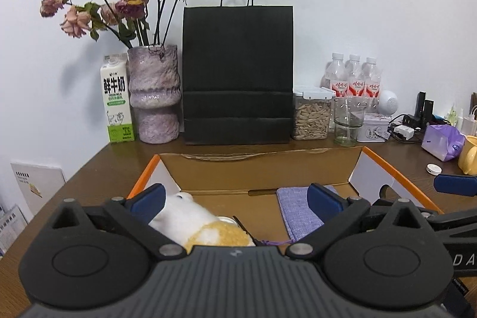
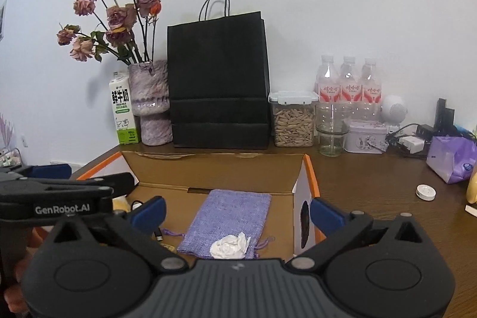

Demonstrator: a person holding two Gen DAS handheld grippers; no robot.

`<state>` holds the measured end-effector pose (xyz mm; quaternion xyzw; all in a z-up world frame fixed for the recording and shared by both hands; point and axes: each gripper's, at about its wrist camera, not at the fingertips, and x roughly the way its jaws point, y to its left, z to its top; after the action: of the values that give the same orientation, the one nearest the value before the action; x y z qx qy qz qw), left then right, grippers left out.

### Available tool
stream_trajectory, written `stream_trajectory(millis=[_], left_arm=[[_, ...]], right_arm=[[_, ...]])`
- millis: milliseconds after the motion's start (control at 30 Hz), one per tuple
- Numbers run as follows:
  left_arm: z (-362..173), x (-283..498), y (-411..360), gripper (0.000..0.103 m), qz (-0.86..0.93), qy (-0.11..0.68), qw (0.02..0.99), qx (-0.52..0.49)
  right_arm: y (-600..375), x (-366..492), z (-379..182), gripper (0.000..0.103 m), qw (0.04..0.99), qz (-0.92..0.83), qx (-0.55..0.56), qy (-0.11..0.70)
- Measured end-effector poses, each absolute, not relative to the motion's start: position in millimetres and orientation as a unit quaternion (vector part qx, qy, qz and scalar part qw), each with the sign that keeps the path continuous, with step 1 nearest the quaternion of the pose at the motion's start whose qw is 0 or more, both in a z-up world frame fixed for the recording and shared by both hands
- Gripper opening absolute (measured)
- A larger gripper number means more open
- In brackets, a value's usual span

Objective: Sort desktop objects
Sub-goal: 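Withdraw both grippers from the box toward the remaining table items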

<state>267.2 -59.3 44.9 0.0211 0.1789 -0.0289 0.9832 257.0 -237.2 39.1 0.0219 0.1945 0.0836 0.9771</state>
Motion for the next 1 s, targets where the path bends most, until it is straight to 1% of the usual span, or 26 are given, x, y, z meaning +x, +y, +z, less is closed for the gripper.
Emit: stream_trajectory(millis=[300,567,1000], left_arm=[[46.1,266.0,-57.9,0.103,-0.033,0.177,0.984,0.018],[55.8,259.2,-55.8,0.103,-0.029,0.159,0.987,0.018],[85.5,233.6,-53.3,0.103,-0.041,0.129,0.991,0.018]], right_arm=[[-236.7,253.7,41.5,0.103,0.978,0.086,0.020,0.189],[-235.2,248.5,47.1,0.103,0.978,0.098,0.030,0.181],[-231.1,220.8,81.6,0.103,0.984,0.091,0.016,0.155]])
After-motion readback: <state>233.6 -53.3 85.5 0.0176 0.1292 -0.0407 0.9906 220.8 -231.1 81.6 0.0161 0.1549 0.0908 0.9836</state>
